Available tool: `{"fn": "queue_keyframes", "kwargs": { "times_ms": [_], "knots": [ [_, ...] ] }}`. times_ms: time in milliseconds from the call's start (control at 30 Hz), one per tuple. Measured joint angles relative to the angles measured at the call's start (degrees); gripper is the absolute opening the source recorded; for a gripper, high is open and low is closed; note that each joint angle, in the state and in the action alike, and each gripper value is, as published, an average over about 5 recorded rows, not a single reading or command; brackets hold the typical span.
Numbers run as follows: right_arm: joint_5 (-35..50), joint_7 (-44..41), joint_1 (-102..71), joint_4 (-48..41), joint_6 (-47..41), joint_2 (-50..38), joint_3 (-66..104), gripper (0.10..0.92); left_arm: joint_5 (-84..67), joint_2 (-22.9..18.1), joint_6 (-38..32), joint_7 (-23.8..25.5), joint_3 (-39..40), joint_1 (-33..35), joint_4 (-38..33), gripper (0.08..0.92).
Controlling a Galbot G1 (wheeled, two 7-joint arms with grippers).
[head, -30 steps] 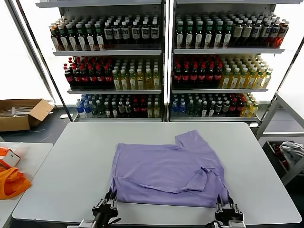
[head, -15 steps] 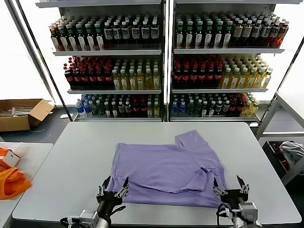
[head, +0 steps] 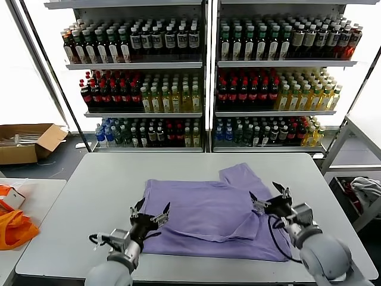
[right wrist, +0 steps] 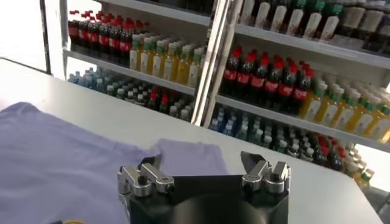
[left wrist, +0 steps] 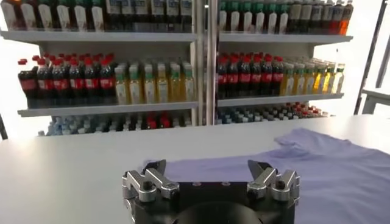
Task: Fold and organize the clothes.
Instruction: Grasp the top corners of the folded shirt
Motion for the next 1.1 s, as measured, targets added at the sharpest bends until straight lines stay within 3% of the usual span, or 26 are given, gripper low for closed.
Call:
{"fn": "queue_keyframes", "kwargs": {
  "times_ms": [533,1100],
  "knots": [
    [0.8,0.5,19.7,-21.7,-0.2,6.1,-8.8,0.823,-4.3,3.1,1.5,-1.0,4.2,-19.9,20.7,0.823],
    [-0.5,0.8,28.2,-40.2,1.7,16.5,-8.5,0.823,-6.9,4.6,2.0,-1.1,5.8,-24.9,28.4,0.822]
  ]
}}
